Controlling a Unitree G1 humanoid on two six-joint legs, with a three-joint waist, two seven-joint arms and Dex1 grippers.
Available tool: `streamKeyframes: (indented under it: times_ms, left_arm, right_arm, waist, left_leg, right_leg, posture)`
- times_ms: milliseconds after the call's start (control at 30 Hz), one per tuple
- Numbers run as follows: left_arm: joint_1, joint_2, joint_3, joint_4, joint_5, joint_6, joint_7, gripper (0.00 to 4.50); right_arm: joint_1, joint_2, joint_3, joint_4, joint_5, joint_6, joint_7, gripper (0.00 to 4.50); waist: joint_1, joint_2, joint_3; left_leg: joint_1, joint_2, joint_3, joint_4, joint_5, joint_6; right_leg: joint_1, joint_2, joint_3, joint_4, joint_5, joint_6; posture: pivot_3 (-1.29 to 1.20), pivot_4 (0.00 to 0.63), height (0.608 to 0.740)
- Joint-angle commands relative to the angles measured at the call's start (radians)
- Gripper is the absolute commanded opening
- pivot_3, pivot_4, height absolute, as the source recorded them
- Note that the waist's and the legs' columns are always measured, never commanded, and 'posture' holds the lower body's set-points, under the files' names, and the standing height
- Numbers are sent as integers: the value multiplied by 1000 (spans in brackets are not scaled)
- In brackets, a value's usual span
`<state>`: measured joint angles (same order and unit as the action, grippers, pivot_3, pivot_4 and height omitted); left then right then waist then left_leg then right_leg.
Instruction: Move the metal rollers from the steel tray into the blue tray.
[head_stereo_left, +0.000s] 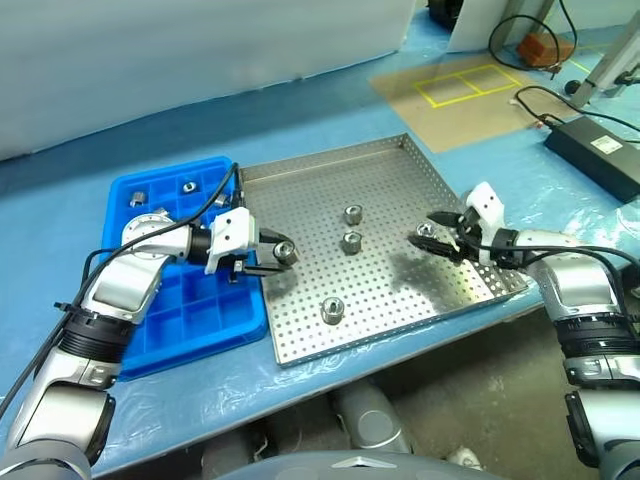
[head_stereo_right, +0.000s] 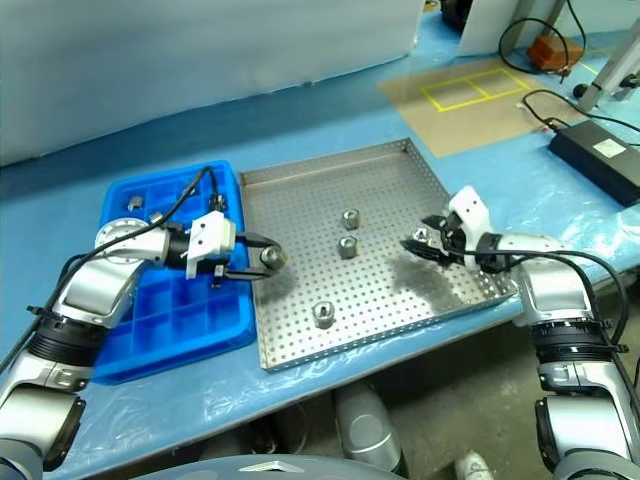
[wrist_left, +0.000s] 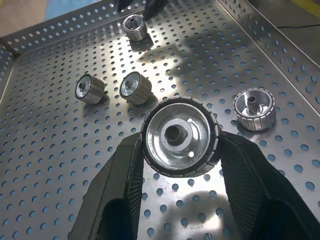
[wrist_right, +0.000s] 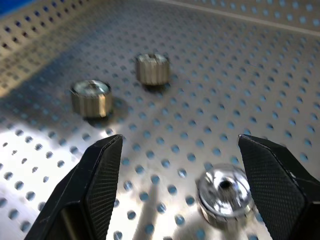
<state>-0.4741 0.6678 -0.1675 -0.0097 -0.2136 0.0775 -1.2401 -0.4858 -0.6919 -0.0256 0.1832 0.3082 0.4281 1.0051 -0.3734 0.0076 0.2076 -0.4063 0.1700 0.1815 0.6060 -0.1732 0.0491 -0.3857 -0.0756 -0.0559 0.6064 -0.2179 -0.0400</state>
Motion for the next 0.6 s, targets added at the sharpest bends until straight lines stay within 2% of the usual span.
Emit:
streamKeyframes:
  times_ms: [33,233,433,600]
  left_arm:
    - [23,24,34,-59,-15,9,18,1913]
    - [97,96,122,-160,-50,64,55,1913]
    - [350,200,340,-369,-107,161,118,1913]
    - [586,153,530,-462,-81,213,266,1913]
  right_arm:
    - [-40,24,13,-125,51,38,21,3791]
    - [-121,116,79,-194,85,76,38,3791]
    - [-189,206,138,-193,106,104,64,3791]
    - [-224,257,175,-150,109,97,97,3791]
  waist:
    - [4,0,0]
    - [9,0,0]
    - [14,0,0]
    - [52,-1,1]
  left_leg:
    - [0,0,0,0,0,0]
    - [-1,0,-1,0,0,0]
    - [-1,1,-2,-1,0,-1]
    - [-1,1,-2,-2,1,-1]
  right_leg:
    - [0,0,0,0,0,0]
    - [0,0,-1,0,1,-1]
    - [-1,0,-2,0,1,-2]
    - [-1,0,-3,1,0,-2]
  posture:
    - [-693,150,740]
    - [-646,150,740]
    - [-549,150,740]
    - [-465,150,740]
